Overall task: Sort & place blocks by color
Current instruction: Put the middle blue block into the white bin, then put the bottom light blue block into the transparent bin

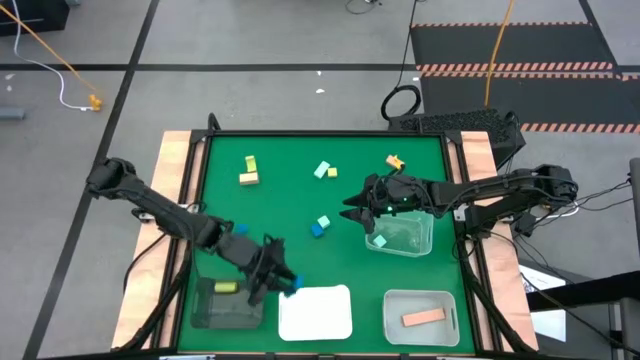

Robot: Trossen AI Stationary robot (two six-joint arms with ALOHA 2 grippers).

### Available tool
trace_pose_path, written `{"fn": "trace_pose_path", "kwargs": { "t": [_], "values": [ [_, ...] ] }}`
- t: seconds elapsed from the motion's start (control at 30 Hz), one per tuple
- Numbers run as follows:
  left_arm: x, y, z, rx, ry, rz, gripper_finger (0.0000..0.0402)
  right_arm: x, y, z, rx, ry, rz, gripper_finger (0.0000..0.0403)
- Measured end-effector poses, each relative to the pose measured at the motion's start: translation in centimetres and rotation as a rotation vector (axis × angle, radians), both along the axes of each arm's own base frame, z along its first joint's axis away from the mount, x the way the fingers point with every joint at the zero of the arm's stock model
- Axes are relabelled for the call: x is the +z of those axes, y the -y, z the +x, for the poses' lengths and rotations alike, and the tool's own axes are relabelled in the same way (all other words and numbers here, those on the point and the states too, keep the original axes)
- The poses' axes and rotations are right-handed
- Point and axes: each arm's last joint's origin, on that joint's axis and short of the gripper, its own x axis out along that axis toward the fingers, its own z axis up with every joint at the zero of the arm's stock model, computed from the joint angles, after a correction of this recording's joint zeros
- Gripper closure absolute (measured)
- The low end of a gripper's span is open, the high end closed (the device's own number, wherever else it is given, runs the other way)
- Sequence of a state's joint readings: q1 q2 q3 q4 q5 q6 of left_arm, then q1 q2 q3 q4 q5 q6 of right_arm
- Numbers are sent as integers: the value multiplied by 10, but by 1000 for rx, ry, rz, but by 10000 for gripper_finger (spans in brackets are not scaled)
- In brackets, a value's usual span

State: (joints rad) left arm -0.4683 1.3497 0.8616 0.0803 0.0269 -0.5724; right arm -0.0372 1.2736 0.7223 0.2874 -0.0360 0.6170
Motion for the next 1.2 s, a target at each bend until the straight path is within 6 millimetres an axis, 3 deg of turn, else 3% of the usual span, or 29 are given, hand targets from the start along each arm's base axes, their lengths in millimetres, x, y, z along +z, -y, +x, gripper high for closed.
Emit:
{"fn": "trace_pose_path", "kwargs": {
  "t": [0.23,0.43,0.7,0.97,1.2],
  "values": [
    [-19,39,5,-88,23,-57,276,0,0,0,0,0,0,172],
    [-45,49,12,-103,-40,-15,276,0,0,0,10,0,3,172],
    [-53,48,17,-93,-53,1,271,0,-1,0,25,0,-6,172],
    [-48,37,23,-56,-27,-15,152,0,-1,0,30,0,-20,172],
    [-48,24,31,-17,-18,-7,148,0,-1,0,29,0,-19,172]
  ]
}}
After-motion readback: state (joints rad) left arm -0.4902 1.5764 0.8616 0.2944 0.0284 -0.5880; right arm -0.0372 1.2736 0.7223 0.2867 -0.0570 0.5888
